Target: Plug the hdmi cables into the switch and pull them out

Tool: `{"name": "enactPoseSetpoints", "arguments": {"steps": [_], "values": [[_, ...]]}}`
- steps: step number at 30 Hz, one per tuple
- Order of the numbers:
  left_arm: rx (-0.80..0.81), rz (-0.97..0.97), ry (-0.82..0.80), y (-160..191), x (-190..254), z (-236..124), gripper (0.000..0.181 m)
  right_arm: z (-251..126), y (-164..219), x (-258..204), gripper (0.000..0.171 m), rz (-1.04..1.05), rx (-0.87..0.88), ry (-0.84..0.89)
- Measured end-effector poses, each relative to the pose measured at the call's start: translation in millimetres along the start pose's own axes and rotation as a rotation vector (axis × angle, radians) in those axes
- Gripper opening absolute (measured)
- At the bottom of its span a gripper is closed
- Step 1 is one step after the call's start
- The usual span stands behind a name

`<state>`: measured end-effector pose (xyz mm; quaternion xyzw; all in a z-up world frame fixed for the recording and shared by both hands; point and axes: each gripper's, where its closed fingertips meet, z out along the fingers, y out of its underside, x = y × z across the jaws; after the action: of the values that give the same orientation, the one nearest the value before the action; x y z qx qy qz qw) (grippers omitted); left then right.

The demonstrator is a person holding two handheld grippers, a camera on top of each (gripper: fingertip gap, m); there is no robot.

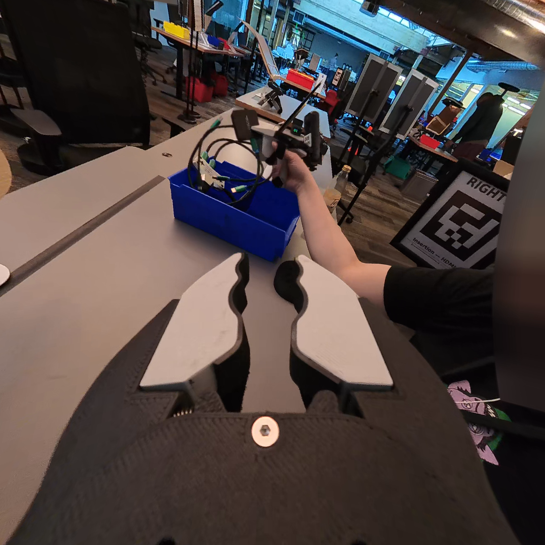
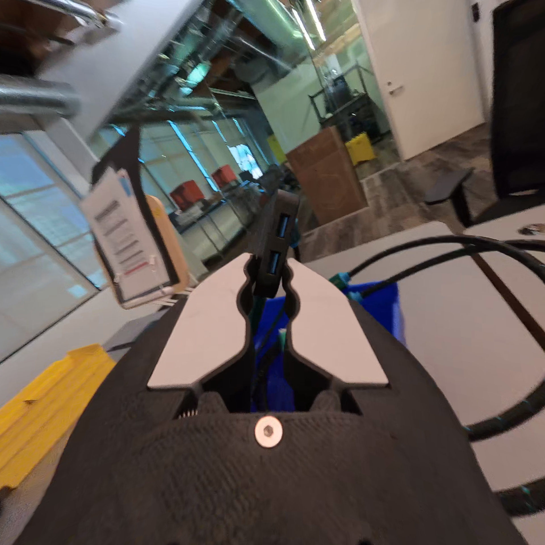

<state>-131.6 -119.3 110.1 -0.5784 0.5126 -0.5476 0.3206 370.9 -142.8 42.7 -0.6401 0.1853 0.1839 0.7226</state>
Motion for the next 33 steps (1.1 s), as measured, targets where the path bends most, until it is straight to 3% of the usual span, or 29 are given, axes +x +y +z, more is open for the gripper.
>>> {"name": "enactPoseSetpoints", "arguments": {"steps": [7,13,17,22,26,29,33], "values": [[-0.026,0.016,0.012,3,5,6,0.027,13,29,26,0.02,-0.057,-0.135,0.144],[-0.03,0.02,0.017,3,8,6,0.027,8,49,42,0.022,0.231,-0.228,0.208],[-0.033,0.027,0.019,3,11,6,0.027,-2,42,46,0.027,0.126,-0.255,0.302],[-0.05,0.032,0.02,4,14,5,0.027,-20,31,60,0.046,-0.009,-0.286,0.501],[-0.052,0.038,0.004,3,13,-1,0.027,-39,14,50,0.047,-0.053,-0.274,0.501],[-0.041,0.037,-0.109,-2,-2,-22,0.031,-67,9,39,0.049,-0.078,-0.342,0.496],[-0.031,0.037,-0.606,-3,-67,-100,0.045,-107,43,32,0.052,-0.077,-0.619,0.515]]}}
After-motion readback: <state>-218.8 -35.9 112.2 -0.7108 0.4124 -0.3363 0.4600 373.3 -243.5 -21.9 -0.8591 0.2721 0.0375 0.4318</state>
